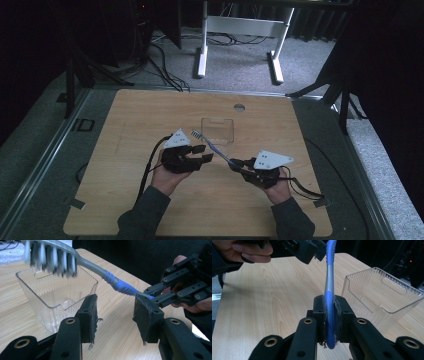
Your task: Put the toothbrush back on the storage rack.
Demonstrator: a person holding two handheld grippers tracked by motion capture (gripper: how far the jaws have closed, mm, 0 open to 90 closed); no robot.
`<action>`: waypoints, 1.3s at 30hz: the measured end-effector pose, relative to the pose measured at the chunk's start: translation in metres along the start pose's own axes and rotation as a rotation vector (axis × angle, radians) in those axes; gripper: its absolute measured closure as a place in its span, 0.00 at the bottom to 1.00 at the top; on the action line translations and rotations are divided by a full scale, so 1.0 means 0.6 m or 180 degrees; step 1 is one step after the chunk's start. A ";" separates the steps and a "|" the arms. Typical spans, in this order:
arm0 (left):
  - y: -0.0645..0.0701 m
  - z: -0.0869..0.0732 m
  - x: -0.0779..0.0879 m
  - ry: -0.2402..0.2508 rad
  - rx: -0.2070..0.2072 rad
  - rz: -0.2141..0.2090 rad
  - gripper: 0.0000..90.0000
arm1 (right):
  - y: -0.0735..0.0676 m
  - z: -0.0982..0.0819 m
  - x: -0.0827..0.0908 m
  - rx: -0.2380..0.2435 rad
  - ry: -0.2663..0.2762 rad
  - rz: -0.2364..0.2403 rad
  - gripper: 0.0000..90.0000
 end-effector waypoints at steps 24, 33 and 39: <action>0.011 0.010 -0.005 0.0053 0.0008 -0.0145 0.63 | -0.008 0.009 -0.009 0.0006 0.0110 0.0003 0.90; 0.014 0.013 -0.009 0.0081 0.0021 -0.0178 0.65 | -0.010 0.009 -0.010 0.0003 0.0139 -0.0017 0.90; 0.014 0.014 -0.007 0.0101 0.0033 -0.0172 0.68 | -0.013 0.008 -0.014 0.0016 0.0138 -0.0002 0.89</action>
Point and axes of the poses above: each handheld gripper's, and its own axes: x roughly backward along the jaws, z roughly out of its top, y roughly to its right, the point moved 6 cm from there along -x, roughly forward along the jaws, and after that the axes turned 11 degrees about -y, right-handed, at the moved point
